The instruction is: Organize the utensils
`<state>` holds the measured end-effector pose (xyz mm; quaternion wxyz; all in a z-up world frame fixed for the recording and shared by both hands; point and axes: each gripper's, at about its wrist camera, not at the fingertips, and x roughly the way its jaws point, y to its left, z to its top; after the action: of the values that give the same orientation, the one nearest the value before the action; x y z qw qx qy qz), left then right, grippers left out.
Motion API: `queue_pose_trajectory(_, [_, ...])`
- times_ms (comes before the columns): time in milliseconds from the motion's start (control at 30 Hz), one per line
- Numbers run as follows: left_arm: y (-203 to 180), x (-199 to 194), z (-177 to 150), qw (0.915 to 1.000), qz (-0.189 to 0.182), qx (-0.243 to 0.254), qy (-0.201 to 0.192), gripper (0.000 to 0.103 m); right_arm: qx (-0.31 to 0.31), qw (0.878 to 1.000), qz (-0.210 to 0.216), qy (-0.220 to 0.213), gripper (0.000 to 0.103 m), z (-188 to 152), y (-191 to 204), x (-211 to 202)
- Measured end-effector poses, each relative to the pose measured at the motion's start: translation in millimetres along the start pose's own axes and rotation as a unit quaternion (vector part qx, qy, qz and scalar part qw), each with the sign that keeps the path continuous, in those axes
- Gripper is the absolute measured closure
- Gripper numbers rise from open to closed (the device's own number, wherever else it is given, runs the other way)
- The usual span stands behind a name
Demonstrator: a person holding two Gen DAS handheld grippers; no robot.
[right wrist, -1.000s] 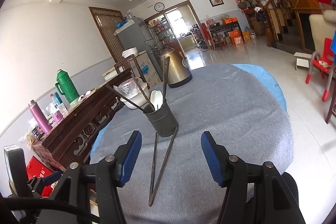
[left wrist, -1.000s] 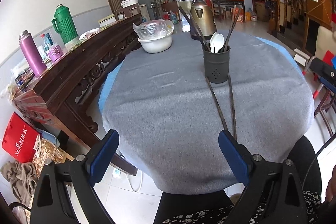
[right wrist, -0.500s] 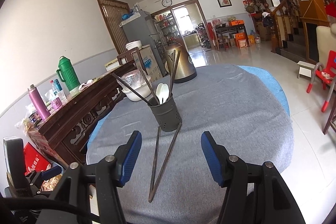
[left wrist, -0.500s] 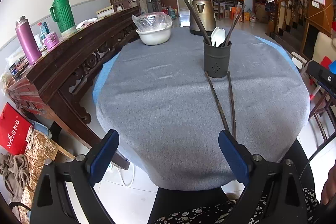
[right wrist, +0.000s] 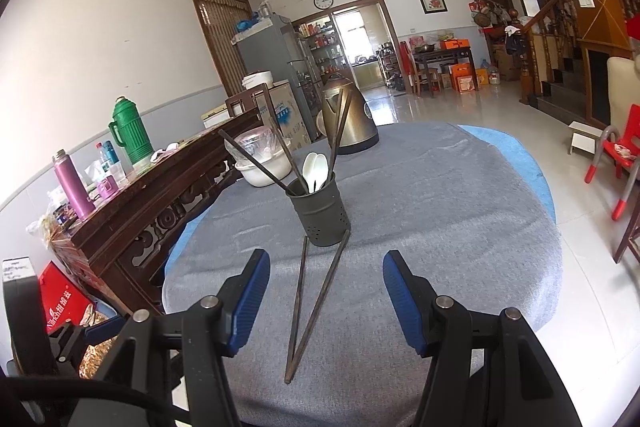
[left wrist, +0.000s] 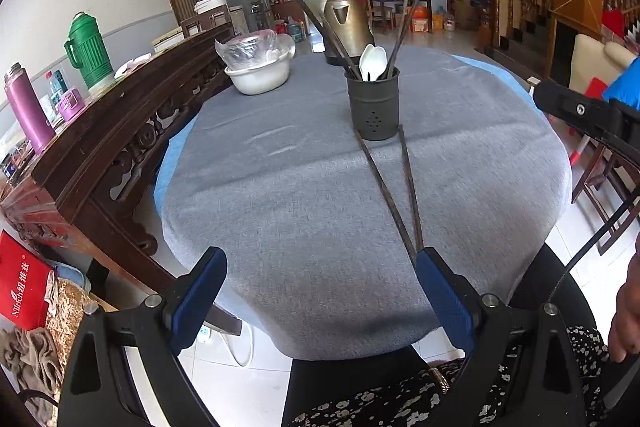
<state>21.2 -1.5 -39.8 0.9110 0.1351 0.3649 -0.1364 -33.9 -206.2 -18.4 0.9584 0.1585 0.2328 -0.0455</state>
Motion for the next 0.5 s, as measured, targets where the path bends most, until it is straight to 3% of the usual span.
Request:
queue_pose_trajectory(133, [8.3,4.7,5.1,0.9999,0.000,-0.017,0.001,0.007,0.006,1.000,-0.010,-0.002,0.040,1.3,-8.2,0.9])
queue_pose_trajectory(500, [20.7,26.9,31.9,0.9970,0.055,-0.054,0.005,0.007,0.029,1.000,-0.006,0.006,0.040,22.8,-23.7,25.5])
